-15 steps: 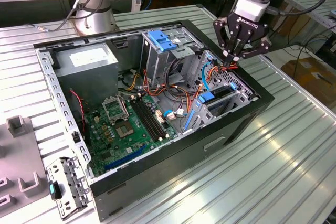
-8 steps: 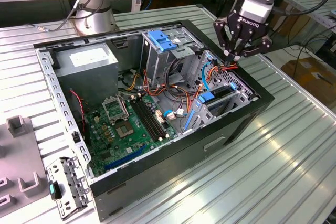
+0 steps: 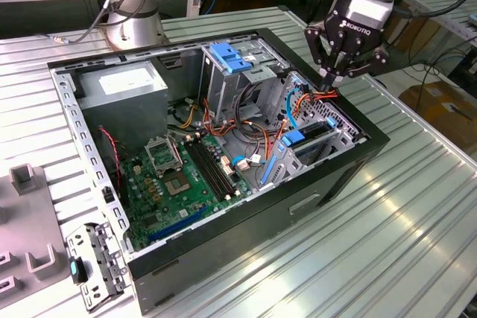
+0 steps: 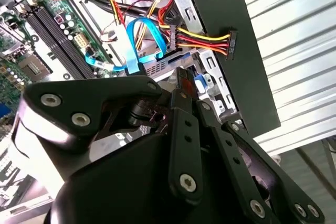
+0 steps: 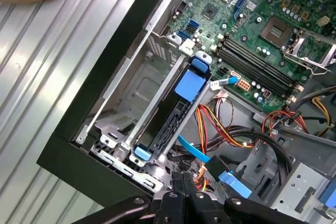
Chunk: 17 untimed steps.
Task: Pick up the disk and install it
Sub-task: 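Insert the first disk wire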
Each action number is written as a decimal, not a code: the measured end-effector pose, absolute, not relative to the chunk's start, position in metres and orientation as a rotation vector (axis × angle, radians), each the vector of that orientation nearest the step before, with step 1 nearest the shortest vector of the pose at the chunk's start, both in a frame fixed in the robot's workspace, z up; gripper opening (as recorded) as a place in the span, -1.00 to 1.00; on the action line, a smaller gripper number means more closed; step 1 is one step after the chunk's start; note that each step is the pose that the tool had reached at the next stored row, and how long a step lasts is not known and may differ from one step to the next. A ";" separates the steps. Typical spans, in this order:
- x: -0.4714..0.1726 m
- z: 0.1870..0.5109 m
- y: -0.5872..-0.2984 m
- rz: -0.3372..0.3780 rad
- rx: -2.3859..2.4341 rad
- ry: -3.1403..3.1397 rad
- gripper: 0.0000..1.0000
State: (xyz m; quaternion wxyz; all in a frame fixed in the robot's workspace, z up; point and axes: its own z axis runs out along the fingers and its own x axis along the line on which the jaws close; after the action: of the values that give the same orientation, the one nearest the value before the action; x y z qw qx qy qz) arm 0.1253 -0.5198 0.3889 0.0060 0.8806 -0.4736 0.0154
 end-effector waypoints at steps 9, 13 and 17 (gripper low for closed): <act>0.126 0.387 -0.520 0.050 2.895 -1.197 -0.79; 0.137 0.386 -0.519 0.050 2.901 -1.181 -0.79; 0.155 0.385 -0.518 0.050 2.904 -1.175 -0.79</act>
State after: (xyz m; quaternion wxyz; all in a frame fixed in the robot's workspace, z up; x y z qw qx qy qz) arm 0.1546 -0.5180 0.3855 0.0044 0.9269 -0.3749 0.0160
